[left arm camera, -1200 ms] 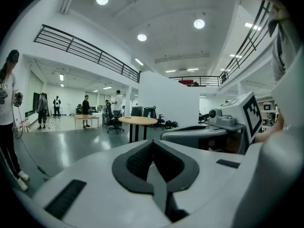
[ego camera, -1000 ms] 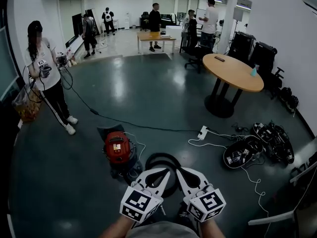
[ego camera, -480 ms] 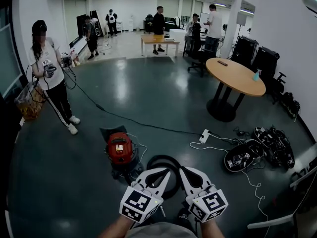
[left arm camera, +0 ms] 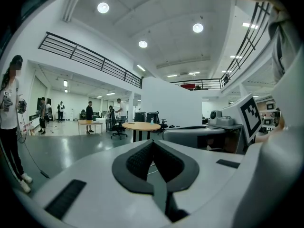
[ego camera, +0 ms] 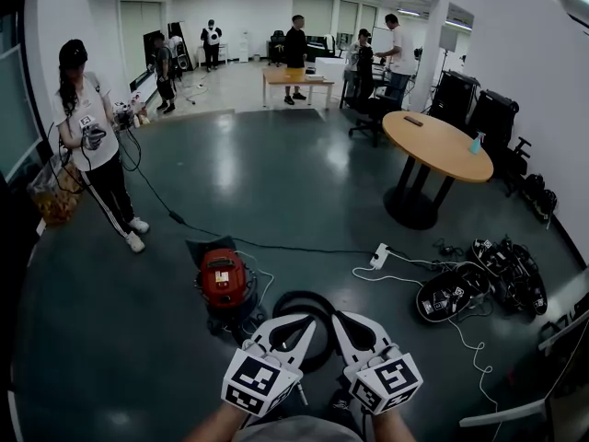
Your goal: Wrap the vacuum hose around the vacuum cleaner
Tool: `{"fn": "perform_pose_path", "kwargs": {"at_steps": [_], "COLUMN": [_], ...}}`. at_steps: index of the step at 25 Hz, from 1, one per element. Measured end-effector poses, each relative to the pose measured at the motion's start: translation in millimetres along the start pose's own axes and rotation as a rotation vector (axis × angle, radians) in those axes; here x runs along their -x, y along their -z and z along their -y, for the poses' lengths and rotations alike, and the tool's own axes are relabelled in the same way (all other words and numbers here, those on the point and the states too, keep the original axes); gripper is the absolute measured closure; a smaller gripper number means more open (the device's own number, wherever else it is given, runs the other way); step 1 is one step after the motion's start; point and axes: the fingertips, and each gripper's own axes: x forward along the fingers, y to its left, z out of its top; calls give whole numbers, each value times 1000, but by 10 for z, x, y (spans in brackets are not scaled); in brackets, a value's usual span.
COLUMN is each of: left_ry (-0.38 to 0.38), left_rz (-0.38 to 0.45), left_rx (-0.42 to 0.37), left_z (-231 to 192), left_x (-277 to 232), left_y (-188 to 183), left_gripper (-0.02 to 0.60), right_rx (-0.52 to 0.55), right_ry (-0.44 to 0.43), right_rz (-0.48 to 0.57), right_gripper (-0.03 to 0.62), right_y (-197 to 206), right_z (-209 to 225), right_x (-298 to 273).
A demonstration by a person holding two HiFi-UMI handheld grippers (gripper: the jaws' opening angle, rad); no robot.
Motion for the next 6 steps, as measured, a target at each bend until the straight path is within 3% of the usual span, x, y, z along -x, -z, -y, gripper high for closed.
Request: {"fn": "perform_pose_path", "kwargs": {"at_steps": [6], "left_ry": [-3], "left_rz": [-2], "left_rx": [3], "left_z": [-16], "left_x": [28], "left_y": [63], "left_gripper": [574], "right_rx": [4], "right_ry": [-5], "right_rz": [1], "right_gripper": [589], "right_y": [28], "right_z": [-34], "right_x": [-25]}}
